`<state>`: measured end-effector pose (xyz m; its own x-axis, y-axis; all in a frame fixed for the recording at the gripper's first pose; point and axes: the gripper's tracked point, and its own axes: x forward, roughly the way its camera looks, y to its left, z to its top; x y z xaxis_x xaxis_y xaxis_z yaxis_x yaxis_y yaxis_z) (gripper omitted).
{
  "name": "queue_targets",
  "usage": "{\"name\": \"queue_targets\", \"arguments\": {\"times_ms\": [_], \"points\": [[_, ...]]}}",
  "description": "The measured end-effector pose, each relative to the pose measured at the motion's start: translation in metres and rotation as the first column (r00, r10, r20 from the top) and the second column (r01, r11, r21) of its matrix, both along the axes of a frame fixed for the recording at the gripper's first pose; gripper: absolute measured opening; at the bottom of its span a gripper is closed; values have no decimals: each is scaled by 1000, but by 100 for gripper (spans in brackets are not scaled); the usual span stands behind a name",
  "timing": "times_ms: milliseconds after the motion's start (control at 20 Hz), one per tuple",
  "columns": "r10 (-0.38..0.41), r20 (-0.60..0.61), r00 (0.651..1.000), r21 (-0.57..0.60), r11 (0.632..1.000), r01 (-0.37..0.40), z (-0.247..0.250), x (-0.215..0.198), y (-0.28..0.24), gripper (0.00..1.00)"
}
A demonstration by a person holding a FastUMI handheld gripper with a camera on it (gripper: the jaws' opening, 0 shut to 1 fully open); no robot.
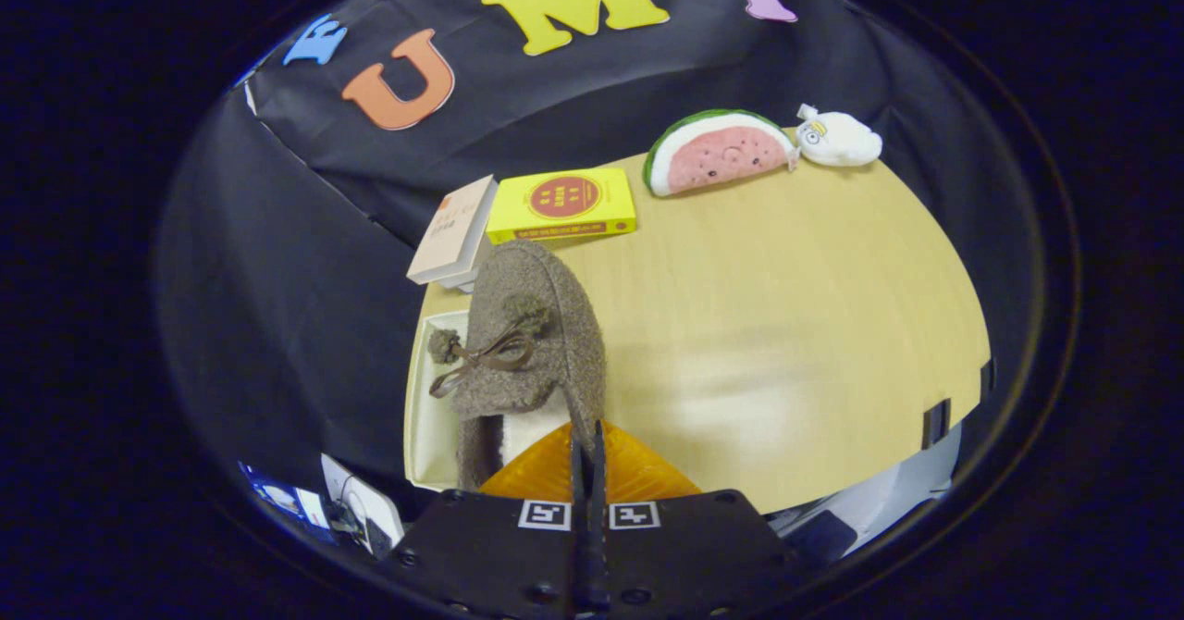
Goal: Open the storage box then place both shoes into the box .Put the left shoe in first, then the right shoe, with the right side of both shoes facing outward in a uniform manner.
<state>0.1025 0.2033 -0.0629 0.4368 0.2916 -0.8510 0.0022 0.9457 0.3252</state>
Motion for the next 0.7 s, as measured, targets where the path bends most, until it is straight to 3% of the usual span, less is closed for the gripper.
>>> {"name": "queue_targets", "arguments": {"times_ms": [350, 550, 700], "points": [[-97, 78, 992, 7, 995, 97, -38, 10, 56, 0], [-87, 170, 982, -27, 995, 93, -44, 15, 58, 1], [-94, 175, 980, 9, 996, 94, -51, 15, 66, 1]]}}
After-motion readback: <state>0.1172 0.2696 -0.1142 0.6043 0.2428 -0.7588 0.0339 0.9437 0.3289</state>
